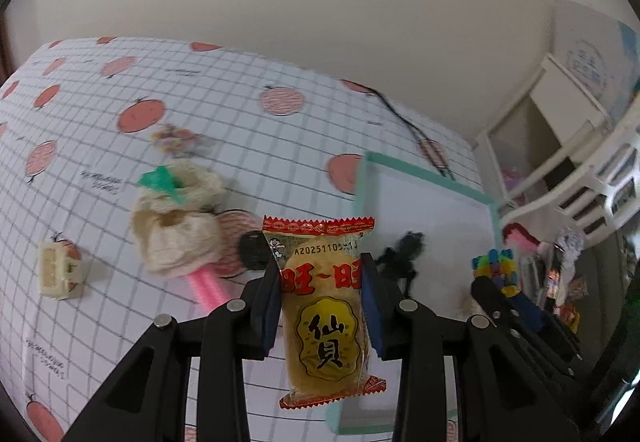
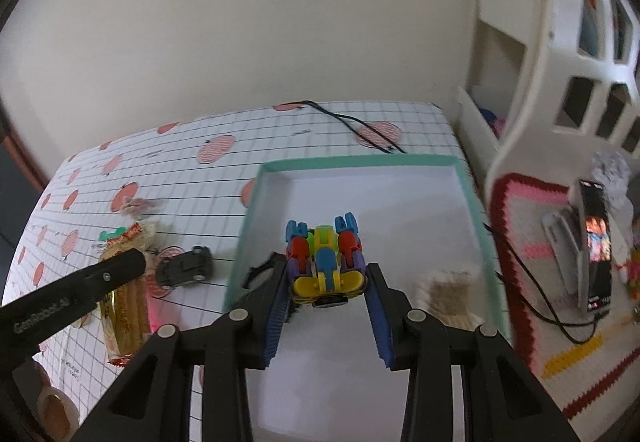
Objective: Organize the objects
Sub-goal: 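Carry the cracker packet and block toy with both grippers into the box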
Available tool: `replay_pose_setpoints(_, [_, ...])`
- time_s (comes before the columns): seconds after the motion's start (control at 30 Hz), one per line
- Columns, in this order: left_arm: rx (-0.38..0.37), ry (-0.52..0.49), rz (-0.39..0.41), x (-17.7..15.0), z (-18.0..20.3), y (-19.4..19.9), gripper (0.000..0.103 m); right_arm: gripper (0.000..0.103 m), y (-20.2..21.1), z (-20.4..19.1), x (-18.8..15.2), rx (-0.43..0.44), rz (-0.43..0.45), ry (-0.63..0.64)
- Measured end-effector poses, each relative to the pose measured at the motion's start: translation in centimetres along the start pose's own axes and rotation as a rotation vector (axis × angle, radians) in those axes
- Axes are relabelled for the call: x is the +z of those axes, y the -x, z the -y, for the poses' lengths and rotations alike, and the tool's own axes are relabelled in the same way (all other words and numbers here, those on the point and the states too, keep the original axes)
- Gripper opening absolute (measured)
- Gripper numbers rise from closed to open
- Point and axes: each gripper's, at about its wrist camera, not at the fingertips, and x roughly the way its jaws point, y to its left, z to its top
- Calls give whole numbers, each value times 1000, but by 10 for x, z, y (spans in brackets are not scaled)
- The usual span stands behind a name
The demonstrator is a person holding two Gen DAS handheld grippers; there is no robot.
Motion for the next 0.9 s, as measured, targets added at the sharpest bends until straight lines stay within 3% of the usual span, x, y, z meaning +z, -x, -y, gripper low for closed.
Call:
replay_pose_setpoints(0.43, [-118,-61,-94,-19,43,-21,37,40,-3,34,-15,-42,-91,-31])
replay_pose_setpoints(0.9, [-99,-112,-196,-34,64,-53,38,40,-18,45,-37,-32,-234,-8])
